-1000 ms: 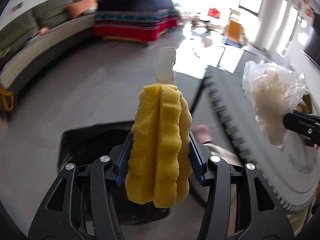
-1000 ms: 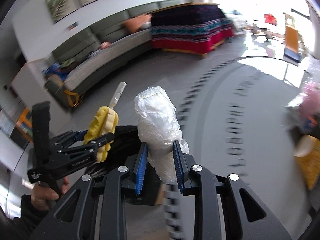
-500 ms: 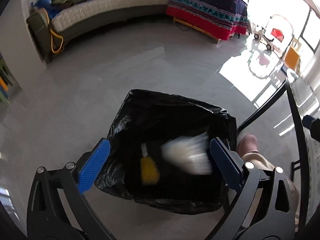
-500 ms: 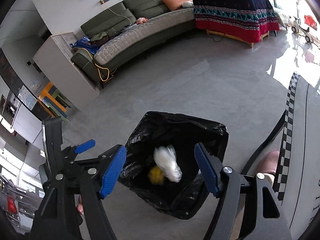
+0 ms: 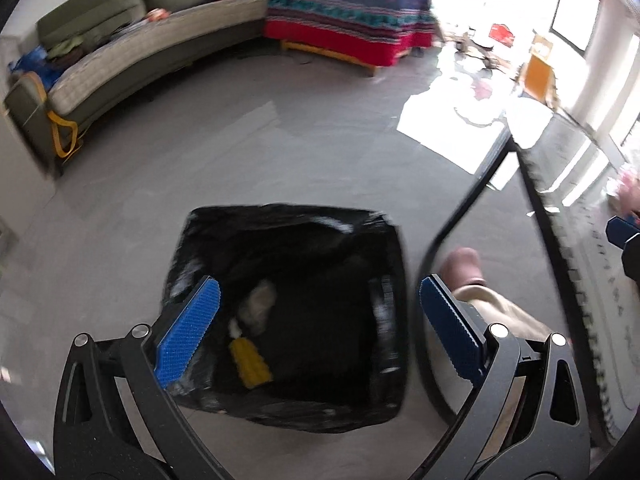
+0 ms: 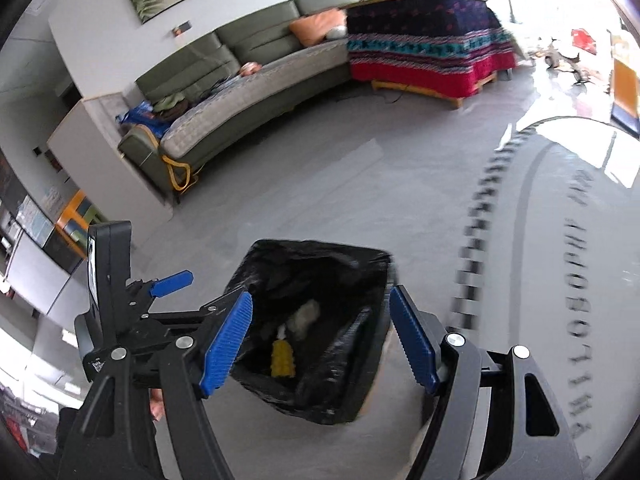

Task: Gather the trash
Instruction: 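Carry both items to the black bin and open both tools to drop them, then grasp the yellow corn cup with the left tool while the right tool grasps the grey felt mat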

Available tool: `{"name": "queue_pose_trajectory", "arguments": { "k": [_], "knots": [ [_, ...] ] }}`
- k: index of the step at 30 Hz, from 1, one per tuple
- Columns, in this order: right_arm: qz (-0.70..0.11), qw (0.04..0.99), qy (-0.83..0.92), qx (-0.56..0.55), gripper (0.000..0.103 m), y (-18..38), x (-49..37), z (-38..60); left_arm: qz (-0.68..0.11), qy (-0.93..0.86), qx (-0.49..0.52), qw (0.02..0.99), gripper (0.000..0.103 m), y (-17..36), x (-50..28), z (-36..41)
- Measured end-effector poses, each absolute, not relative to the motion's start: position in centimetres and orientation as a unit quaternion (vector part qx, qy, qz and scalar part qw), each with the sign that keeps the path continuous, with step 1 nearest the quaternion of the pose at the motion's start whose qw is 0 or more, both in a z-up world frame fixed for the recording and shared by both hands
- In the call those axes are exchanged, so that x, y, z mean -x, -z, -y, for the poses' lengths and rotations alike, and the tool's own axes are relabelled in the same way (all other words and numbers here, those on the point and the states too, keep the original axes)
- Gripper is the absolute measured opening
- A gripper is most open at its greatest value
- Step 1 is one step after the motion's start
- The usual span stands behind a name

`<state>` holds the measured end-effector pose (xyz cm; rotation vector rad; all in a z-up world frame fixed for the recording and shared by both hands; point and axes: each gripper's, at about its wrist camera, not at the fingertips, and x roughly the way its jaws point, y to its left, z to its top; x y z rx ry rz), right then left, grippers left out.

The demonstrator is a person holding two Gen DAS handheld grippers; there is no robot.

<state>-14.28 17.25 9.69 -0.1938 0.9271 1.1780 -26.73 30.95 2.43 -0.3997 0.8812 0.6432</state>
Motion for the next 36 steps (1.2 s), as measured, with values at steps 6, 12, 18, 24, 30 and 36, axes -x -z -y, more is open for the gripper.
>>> {"name": "queue_pose_trajectory", "arguments": {
  "k": [6,12,18,24,30,36],
  "knots": [
    [-0.412,0.765,-0.491,0.065,0.072,-10.7,11.8,-10.5,-0.408,-0.244,0.168,0.863,0.097,-4.8,22.5,-26.5],
    [-0.412,0.805,-0.423,0.05,0.072,-10.9,9.0,-2.5,-0.415,-0.165,0.143,0.883,0.097,-6.2,16.6,-20.5],
    [-0.414,0.844,-0.341,0.032,0.072,-11.0,5.6,5.4,-0.428,-0.091,0.118,0.891,0.097,-6.3,10.8,-14.8],
    [-0.415,0.866,-0.281,-0.002,0.072,-10.9,2.3,11.5,-0.439,-0.031,0.098,0.893,0.097,-6.4,5.8,-9.2],
    [-0.418,0.875,-0.245,-0.015,0.072,-9.8,-0.1,15.2,-0.438,0.015,0.088,0.895,0.097,-6.3,1.4,-4.6],
    [-0.435,0.868,-0.236,-0.045,0.072,-7.8,-1.6,17.8,-0.45,0.044,0.068,0.889,0.097,-4.6,-3.1,-0.5]
  ]
}}
